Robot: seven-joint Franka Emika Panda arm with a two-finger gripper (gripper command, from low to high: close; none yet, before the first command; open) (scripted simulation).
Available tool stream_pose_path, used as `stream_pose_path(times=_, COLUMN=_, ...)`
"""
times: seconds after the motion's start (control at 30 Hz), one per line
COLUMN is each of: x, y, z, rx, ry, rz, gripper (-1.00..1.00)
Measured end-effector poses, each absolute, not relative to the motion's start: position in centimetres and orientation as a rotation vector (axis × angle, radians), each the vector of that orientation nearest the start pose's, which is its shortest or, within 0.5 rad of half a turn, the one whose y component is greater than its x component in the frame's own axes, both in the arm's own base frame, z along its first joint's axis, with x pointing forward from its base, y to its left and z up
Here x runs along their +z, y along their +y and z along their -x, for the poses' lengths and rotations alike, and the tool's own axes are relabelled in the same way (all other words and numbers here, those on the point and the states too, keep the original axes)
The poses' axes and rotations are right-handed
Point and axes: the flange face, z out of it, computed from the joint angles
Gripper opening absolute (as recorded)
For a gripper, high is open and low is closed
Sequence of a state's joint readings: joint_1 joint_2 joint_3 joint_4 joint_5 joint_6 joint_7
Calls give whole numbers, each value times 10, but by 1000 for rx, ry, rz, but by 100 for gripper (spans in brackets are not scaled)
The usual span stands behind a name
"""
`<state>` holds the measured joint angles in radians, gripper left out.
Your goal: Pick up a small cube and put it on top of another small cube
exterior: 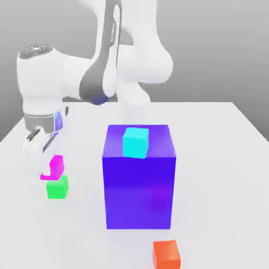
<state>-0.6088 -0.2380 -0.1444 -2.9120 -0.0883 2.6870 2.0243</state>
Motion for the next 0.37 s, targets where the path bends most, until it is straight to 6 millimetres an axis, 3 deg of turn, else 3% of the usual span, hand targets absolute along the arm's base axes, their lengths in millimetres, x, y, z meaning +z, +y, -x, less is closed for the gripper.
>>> stream_pose_path(times=0.07, x=233, y=-231, z=-242, rx=-6, ry=3079, rz=618, gripper=-100)
stream_pose_path(times=0.27, x=183, y=-231, z=-238, rx=-2, ry=3083, rz=594, gripper=-100)
stream_pose_path(times=0.3, x=179, y=-230, z=-238, rx=-2, ry=3083, rz=595, gripper=100)
stream_pose_path(times=0.37, x=179, y=-230, z=-238, rx=-2, ry=3083, rz=597, gripper=100)
